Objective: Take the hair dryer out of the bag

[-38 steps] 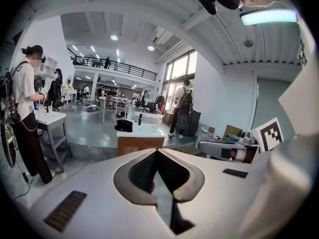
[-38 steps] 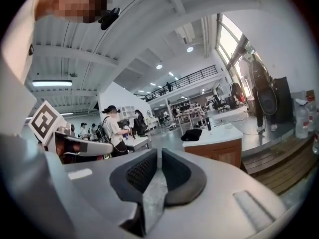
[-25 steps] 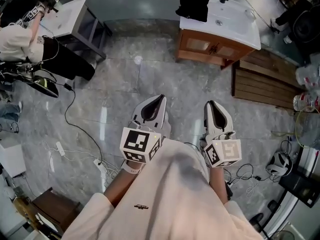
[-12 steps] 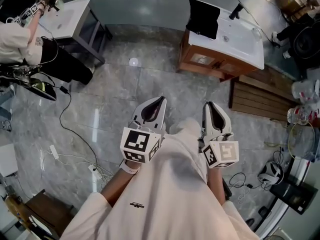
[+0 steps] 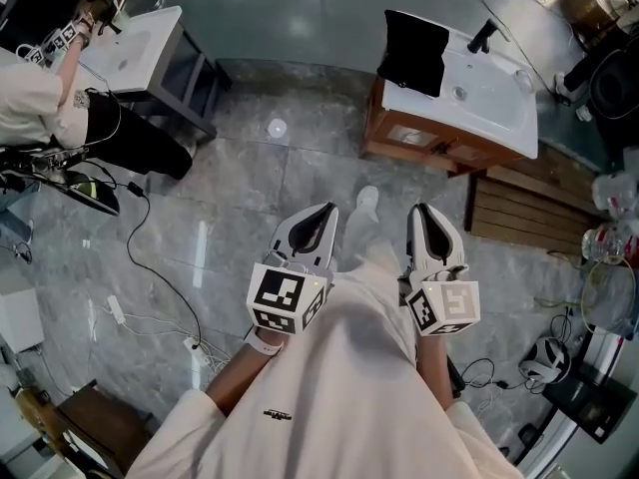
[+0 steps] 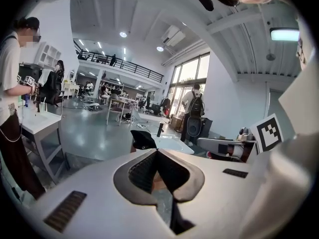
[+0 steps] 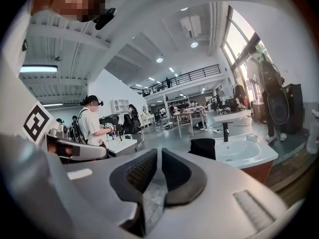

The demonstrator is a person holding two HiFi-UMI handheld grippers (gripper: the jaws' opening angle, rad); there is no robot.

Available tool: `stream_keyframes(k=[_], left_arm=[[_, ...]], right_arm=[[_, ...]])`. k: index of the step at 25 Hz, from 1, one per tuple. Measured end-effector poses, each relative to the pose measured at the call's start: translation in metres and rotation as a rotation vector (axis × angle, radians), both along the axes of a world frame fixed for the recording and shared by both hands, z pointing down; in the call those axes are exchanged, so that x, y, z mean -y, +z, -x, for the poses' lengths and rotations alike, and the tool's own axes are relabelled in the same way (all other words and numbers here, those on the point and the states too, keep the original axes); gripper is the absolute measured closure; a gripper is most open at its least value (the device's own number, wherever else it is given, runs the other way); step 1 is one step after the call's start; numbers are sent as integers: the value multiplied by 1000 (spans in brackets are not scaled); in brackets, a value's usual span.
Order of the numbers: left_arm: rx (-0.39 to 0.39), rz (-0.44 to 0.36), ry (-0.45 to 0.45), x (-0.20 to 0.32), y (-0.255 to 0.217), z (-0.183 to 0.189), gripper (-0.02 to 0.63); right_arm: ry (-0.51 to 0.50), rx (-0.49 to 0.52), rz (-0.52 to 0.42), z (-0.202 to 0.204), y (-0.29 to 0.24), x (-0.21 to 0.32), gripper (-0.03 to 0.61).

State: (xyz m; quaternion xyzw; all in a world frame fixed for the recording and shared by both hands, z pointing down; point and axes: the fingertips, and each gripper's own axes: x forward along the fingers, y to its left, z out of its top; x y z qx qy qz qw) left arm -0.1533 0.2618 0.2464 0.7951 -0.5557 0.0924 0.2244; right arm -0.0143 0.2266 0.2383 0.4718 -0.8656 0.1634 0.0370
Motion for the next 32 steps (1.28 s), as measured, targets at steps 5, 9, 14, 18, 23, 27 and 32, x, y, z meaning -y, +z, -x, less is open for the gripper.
stream_keyframes(k=[5,9,14,18,23,27,32], left_arm=[[35,6,8,55,5,-11,606],[64,7,6,114,1,-21,606],[93,-10,8,186,-14,-33,606],[102,-16,11,237,-18,-52,606],[133,-22,46,282,-13,-76,606],[137,-5,36,306,-7,-82,606],[124,64,52,325,15,-84,606]], right_arm=[[-24,41,23,-4,14,58,538],[-43,65,20,-13,11,117,538],[-96,86,-2,-24,0,184,568],[-123,93,-23,-36,-4,236,568],[-77,128,-76,-60,-10,287,568],[-69,129,-49,-71,4,314,568],[-35,144,-22,-75,17,332,568]])
